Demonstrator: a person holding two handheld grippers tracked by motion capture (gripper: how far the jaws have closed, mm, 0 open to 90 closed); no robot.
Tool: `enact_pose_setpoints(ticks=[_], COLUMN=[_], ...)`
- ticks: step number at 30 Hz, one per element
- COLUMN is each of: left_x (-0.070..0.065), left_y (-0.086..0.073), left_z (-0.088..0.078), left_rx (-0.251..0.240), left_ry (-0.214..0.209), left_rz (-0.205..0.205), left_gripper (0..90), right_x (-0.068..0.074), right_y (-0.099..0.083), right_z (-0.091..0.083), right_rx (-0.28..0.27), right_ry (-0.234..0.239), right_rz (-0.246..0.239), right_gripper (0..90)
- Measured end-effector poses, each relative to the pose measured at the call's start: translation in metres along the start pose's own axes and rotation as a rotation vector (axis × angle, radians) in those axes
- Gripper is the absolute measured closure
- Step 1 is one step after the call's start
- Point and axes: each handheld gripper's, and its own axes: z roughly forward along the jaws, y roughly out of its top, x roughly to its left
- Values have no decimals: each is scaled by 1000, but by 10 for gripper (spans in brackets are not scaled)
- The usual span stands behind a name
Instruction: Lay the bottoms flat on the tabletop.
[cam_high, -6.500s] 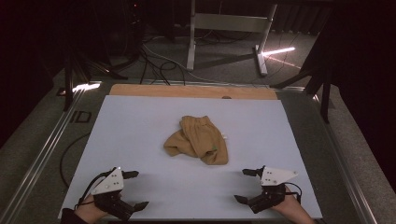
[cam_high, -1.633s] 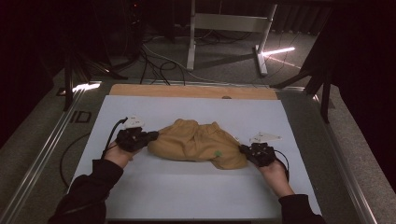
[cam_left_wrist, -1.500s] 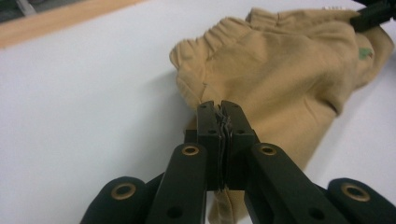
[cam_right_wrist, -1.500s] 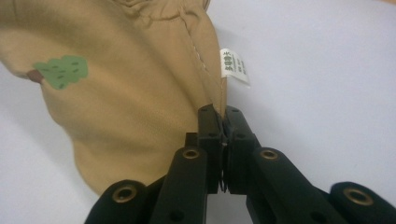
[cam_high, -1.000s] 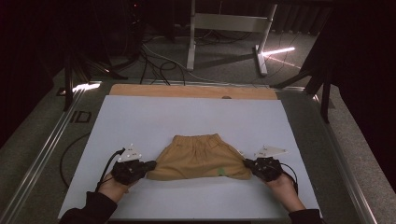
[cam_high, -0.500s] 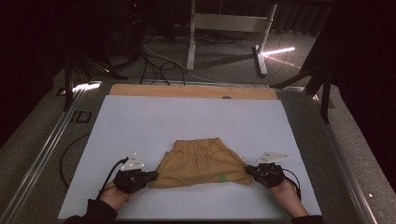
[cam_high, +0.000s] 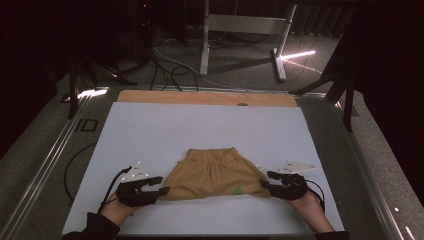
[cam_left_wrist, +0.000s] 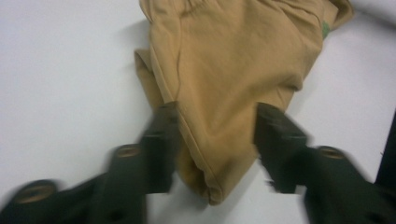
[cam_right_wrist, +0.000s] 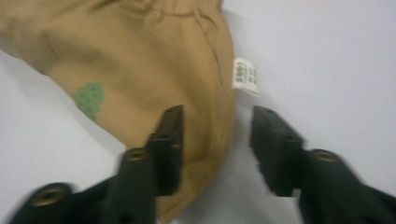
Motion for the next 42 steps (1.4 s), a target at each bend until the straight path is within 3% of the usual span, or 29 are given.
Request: enact_pose_setpoints(ticks=[3,6,8,11,17,22,24,26,27,32,35,39,42], left_x=[-1,-1,-2,-2,-6,-6,-6,-4,-2,6,11,18,26], left_y=[5,10,13,18,35,54,61,68,71,81,82,77,68], left_z=[-4,-7,-9,-11,-14,-14,-12,-9,-6,10,26,41,51], left_rx=[-6,-10,-14,-6,-12,-23,-26,-28,-29,-5,27,51,70], left_ry=[9,-8,-3,-27,-18,3,10,10,13,34,51,64,43], left_rz=[3,17,18,32,49,65,75,70,69,40,25,11,-24], left_gripper=[381,233,165,90,30,26,26,27,26,32,45,118,157], right_x=[1,1,-1,-1,-2,-2,-2,-4,-5,-4,-5,-6,-10], right_y=[4,9,11,15,30,51,59,68,71,85,90,90,83], right_z=[-1,-5,-7,-10,-15,-14,-12,-7,-5,13,26,46,58], right_rx=[-13,-46,-59,-70,-83,-114,-128,-118,-116,-104,-98,-47,-7], right_ry=[10,29,68,67,47,20,27,90,98,73,77,82,92], right_rz=[9,11,17,2,-35,-75,-68,-53,-49,-60,-45,-49,-39], right_gripper=[372,227,147,116,100,101,112,132,135,144,151,192,222])
